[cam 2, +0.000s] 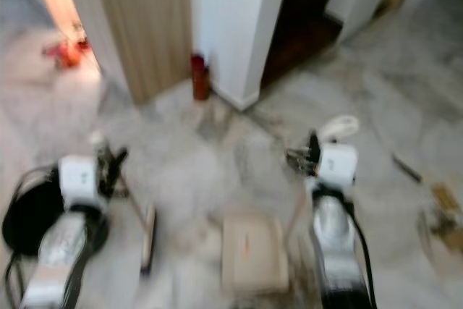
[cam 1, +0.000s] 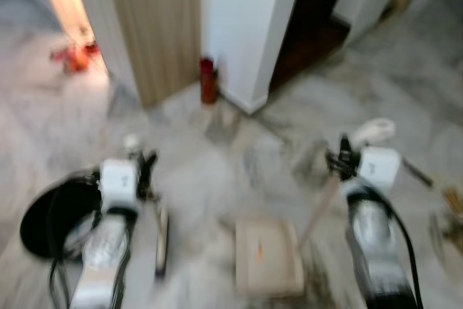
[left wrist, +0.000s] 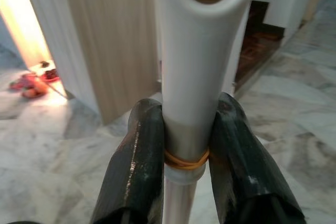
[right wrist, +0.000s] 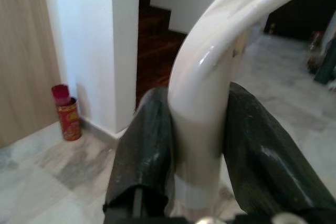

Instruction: Sweep floor

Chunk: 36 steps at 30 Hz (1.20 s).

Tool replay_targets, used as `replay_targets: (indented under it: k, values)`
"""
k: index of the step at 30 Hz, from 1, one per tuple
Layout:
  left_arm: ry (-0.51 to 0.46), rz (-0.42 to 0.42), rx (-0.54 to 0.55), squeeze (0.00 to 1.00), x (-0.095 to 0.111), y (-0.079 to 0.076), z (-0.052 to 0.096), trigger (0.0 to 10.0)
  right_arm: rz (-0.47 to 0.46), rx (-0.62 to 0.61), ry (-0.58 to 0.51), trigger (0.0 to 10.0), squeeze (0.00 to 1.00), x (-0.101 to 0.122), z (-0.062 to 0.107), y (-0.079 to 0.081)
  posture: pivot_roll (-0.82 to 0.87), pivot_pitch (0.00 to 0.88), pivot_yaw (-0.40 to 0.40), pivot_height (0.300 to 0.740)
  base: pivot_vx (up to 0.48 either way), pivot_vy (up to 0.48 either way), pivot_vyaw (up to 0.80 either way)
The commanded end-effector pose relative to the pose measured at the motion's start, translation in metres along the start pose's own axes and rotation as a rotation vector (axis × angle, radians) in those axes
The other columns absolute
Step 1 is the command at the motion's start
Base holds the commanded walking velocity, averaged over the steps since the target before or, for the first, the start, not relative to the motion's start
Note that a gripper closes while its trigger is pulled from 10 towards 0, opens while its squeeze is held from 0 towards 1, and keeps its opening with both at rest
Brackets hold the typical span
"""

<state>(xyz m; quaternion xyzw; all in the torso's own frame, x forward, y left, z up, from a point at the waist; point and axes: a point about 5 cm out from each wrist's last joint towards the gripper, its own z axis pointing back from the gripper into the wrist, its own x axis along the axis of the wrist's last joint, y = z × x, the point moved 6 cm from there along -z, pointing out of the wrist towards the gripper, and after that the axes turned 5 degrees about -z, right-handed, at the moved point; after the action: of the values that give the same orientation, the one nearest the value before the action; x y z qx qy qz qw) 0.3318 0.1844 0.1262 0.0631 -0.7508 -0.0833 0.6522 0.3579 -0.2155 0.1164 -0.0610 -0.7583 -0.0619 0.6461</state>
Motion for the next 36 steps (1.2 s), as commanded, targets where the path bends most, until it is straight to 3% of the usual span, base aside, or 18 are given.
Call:
replay_targets:
  k: [1,9,19,28,36]
  values:
    - [-0.023,-0.007,0.002,0.00,0.006,0.003,0.000,10.0,-0.004,0.010,-0.050,10.0,0.00,0.013,-0.003,0.005,0.06,0.130,-0.053,0.740,0.000,0.000,-0.80]
    - [-0.027,-0.007,-0.002,0.00,0.007,0.002,-0.001,10.0,-0.011,0.013,-0.046,10.0,0.00,0.012,-0.002,0.007,0.06,0.124,-0.051,0.740,0.000,0.000,-0.30]
    - [-0.031,-0.004,-0.009,0.00,0.007,0.001,-0.003,10.0,-0.013,0.009,-0.047,10.0,0.00,0.012,-0.003,0.007,0.06,0.105,-0.048,0.740,0.000,0.000,-0.80]
    - [-0.054,0.008,-0.019,0.00,0.012,-0.004,-0.020,10.0,-0.005,-0.011,-0.083,10.0,0.00,0.025,-0.017,0.000,0.05,0.058,-0.058,0.740,0.000,0.000,-0.80]
    - [-0.068,-0.007,0.040,0.00,0.012,0.013,-0.027,10.0,0.005,-0.023,-0.113,10.0,0.00,0.038,-0.024,-0.011,0.04,0.010,-0.086,0.740,0.000,0.000,-0.80]
